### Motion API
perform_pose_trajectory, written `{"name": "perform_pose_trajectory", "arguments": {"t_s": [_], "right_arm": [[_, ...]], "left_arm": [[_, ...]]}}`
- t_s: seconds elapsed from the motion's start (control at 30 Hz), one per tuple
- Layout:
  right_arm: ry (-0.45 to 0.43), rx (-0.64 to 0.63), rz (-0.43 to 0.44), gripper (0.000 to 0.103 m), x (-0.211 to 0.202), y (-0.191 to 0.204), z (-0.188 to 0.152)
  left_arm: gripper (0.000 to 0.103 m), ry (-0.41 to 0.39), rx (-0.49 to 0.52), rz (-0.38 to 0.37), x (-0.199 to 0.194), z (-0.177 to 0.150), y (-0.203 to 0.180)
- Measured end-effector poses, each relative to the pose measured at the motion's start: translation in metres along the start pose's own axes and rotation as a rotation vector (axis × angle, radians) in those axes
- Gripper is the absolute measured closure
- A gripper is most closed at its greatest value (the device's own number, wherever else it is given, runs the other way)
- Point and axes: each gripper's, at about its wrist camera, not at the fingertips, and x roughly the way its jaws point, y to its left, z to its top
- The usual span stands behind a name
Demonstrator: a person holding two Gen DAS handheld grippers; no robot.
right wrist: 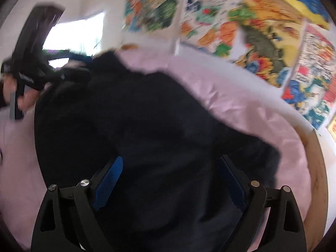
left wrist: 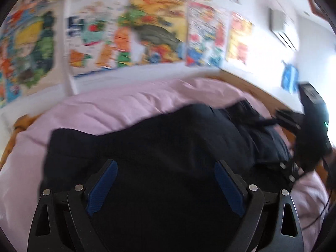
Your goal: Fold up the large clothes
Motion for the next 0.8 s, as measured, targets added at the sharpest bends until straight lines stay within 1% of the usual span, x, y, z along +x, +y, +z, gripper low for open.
{"name": "perform_pose_trajectory", "arguments": {"t_s": [0.07,0.1,0.13,0.2,0.23,0.3,0.37,0.47,0.57,0.8], "right_arm": [[-0.002,0.031,0.011,0.014,0.008,-0.004,-0.006],[-0.019,0.074,0.007,0.014,0.011,-0.012,-0.008],[-0.031,0.099,-0.016,0.014,0.012,-0.017,-0.009],[-0.045,0.153,-0.087,0.014,0.017,-0.029,-0.011],[-0.047,0.191,-0.122,0.014,0.021,-0.036,-0.013],[-0.051,0.278,-0.158,0.014,0.031,-0.050,-0.018],[-0.054,0.331,-0.191,0.012,0.040,-0.060,-0.025],[-0.057,0.387,-0.202,0.006,0.051,-0.066,-0.037],[-0.056,0.417,-0.192,0.003,0.064,-0.067,-0.043],[-0.070,0.443,-0.170,0.001,0.078,-0.066,-0.050]], "left_arm": [[0.009,0.030,0.036,-0.016,0.012,-0.008,-0.006],[0.009,0.036,0.038,-0.011,0.016,-0.011,-0.007],[0.009,0.038,0.037,0.000,0.019,-0.011,-0.007],[0.001,0.042,0.020,0.053,0.029,-0.012,-0.005],[0.001,0.046,0.002,0.086,0.034,-0.011,-0.003],[0.000,0.048,-0.028,0.143,0.043,-0.009,-0.001],[0.000,0.048,-0.040,0.173,0.051,-0.010,0.002],[0.000,0.051,-0.052,0.166,0.065,-0.013,0.009],[0.000,0.052,-0.063,0.155,0.074,-0.018,0.012],[0.000,0.046,-0.063,0.146,0.077,-0.024,0.013]]}}
